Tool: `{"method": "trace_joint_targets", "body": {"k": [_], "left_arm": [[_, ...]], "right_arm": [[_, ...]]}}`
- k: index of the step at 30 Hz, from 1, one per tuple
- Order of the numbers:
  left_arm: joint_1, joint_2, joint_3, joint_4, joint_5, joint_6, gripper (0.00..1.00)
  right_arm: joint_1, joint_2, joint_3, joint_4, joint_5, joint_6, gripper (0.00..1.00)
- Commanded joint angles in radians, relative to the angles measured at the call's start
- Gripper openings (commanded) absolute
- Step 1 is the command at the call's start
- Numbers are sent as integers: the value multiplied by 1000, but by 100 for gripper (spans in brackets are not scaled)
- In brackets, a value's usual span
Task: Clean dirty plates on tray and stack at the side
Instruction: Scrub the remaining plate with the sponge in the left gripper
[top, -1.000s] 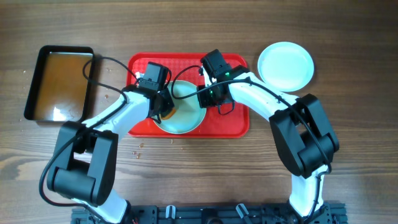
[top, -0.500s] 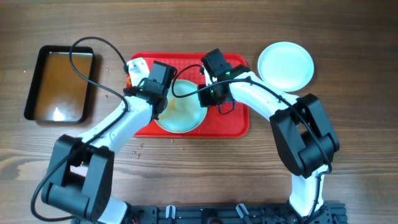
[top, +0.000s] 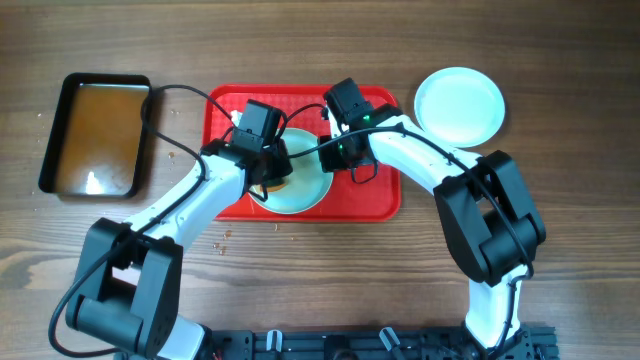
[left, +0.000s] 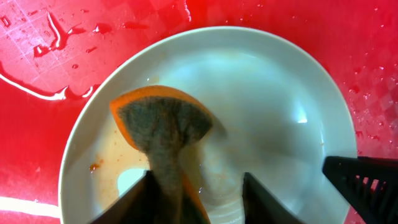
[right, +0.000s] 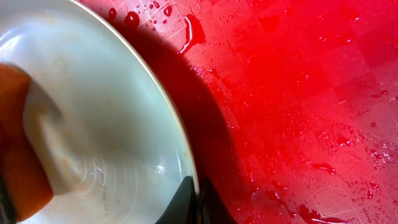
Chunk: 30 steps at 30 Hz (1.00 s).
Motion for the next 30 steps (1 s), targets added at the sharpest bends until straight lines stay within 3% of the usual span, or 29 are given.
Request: {"method": "trace_joint_targets", "body": {"k": [1, 9, 13, 21, 30], "left_arm": [[-1, -53, 4, 10, 16, 5, 37], [-2, 29, -6, -65, -17, 5, 37], [-2, 48, -5, -69, -122, 5, 34], [-1, -140, 8, -82, -123, 5, 34], [-1, 41, -18, -34, -122, 0, 33]], "right_arm": [[-5, 39, -9, -9, 50, -6, 4], [-5, 39, -9, -8, 50, -6, 4], [-5, 39, -9, -10, 50, -6, 4], [-5, 39, -9, -9, 50, -7, 4], [-5, 39, -9, -8, 50, -7, 4]]}}
